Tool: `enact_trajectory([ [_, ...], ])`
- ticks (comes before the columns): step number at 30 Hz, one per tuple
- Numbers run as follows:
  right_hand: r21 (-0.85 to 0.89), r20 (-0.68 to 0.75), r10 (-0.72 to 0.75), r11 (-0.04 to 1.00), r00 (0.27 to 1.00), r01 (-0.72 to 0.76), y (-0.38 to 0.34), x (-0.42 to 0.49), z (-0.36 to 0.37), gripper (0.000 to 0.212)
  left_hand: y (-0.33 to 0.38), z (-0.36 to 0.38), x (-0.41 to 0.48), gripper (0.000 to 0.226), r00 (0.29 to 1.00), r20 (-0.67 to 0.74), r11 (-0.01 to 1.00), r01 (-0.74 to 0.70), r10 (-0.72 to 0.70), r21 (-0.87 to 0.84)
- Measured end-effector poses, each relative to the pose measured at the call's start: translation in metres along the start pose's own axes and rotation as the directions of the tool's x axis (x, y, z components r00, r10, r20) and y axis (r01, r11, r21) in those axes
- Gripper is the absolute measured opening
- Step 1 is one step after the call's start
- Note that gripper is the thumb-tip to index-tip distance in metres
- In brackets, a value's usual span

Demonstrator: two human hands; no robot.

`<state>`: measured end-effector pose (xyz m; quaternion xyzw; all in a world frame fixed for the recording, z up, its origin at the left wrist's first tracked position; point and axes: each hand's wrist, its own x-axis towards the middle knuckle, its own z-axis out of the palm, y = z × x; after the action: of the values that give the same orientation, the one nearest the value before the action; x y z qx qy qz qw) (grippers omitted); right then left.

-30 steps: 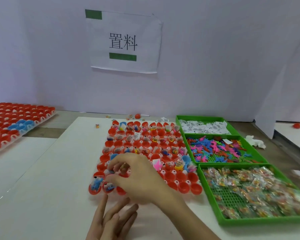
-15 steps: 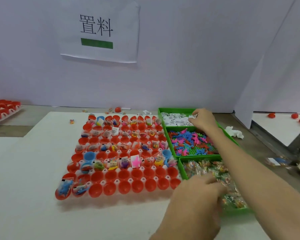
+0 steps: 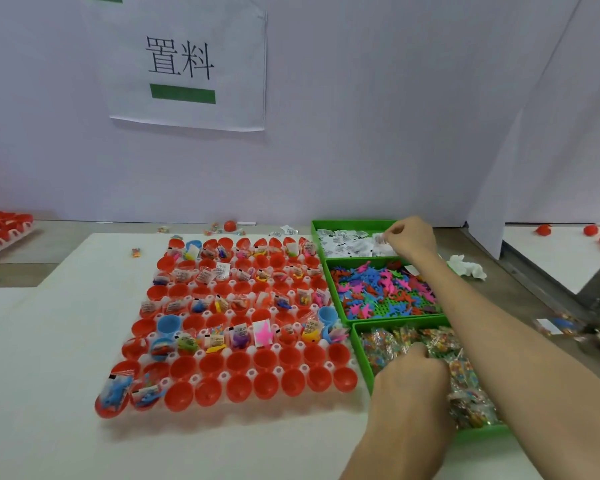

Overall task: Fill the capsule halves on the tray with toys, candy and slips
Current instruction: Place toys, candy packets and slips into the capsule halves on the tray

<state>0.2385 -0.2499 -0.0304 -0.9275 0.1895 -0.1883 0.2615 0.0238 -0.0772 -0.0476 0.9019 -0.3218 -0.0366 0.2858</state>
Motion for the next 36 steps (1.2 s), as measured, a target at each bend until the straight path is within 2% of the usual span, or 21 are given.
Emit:
enact_trajectory([
  [6, 0.197, -0.059, 0.051, 0.98, 0.997, -0.038, -0.002, -0.013, -0.013, 0.025, -0.001, -0.005, -0.007, 0.012, 0.987, -0.148, 0.995, -0.068, 0.057, -0.069],
  [7, 0.23, -0.054, 0.061, 0.972, 0.997, -0.047, -0.003, -0.015, -0.016, 0.025, -0.003, -0.006, -0.008, 0.01, 0.978, -0.198, 0.991, -0.086, 0.065, -0.099],
  [9, 0.322, -0.007, 0.093, 0.943, 0.996, -0.086, -0.008, -0.02, -0.024, 0.019, -0.006, -0.01, -0.014, 0.007, 0.956, -0.293, 0.958, -0.108, 0.027, -0.264],
  [11, 0.48, 0.114, 0.09, 0.867, 0.989, -0.134, -0.018, -0.031, -0.034, 0.013, -0.011, -0.016, -0.022, 0.01, 0.936, -0.347, 0.866, -0.124, -0.06, -0.485],
  [13, 0.605, 0.219, -0.006, 0.786, 0.976, -0.131, -0.036, -0.055, -0.049, 0.01, -0.02, -0.027, -0.033, 0.011, 0.895, -0.394, 0.724, -0.129, -0.209, -0.677],
  [17, 0.789, 0.21, -0.292, 0.614, 0.933, 0.014, -0.066, -0.134, -0.079, 0.021, -0.039, -0.05, -0.054, 0.012, 0.752, -0.443, 0.451, -0.217, -0.488, -0.866],
  [19, 0.832, 0.18, -0.38, 0.55, 0.907, 0.066, -0.071, -0.18, -0.09, 0.032, -0.042, -0.057, -0.063, 0.017, 0.733, -0.427, 0.378, -0.246, -0.53, -0.892],
  [21, 0.829, 0.201, -0.421, 0.554, 0.885, 0.075, -0.075, -0.218, -0.094, 0.035, -0.04, -0.061, -0.071, 0.019, 0.739, -0.41, 0.328, -0.265, -0.534, -0.906],
  [23, 0.815, 0.241, -0.439, 0.576, 0.865, 0.066, -0.077, -0.241, -0.093, 0.03, -0.037, -0.061, -0.077, 0.019, 0.752, -0.408, 0.321, -0.271, -0.518, -0.908],
  [25, 0.795, 0.244, -0.426, 0.602, 0.871, 0.071, -0.075, -0.25, -0.089, 0.026, -0.036, -0.06, -0.079, 0.017, 0.767, -0.404, 0.329, -0.264, -0.499, -0.907],
  [28, 0.734, 0.207, -0.417, 0.664, 0.885, 0.141, -0.074, -0.254, -0.087, 0.026, -0.035, -0.06, -0.082, 0.022, 0.799, -0.346, 0.249, -0.251, -0.492, -0.935],
  [29, 0.721, 0.199, -0.42, 0.675, 0.885, 0.158, -0.074, -0.256, -0.086, 0.027, -0.035, -0.059, -0.084, 0.024, 0.805, -0.345, 0.253, -0.25, -0.482, -0.935],
  [32, 0.657, 0.175, -0.428, 0.722, 0.887, 0.219, -0.072, -0.26, -0.081, 0.022, -0.039, -0.057, -0.089, 0.02, 0.791, -0.4, 0.361, -0.244, -0.463, -0.9],
  [34, 0.619, 0.185, -0.429, 0.75, 0.884, 0.234, -0.064, -0.251, -0.079, 0.018, -0.045, -0.054, -0.091, 0.023, 0.781, -0.4, 0.358, -0.242, -0.48, -0.902],
  [36, 0.626, 0.158, -0.321, 0.764, 0.934, 0.156, -0.049, -0.226, -0.074, 0.01, -0.053, -0.053, -0.094, 0.025, 0.785, -0.374, 0.338, -0.224, -0.494, -0.914],
])
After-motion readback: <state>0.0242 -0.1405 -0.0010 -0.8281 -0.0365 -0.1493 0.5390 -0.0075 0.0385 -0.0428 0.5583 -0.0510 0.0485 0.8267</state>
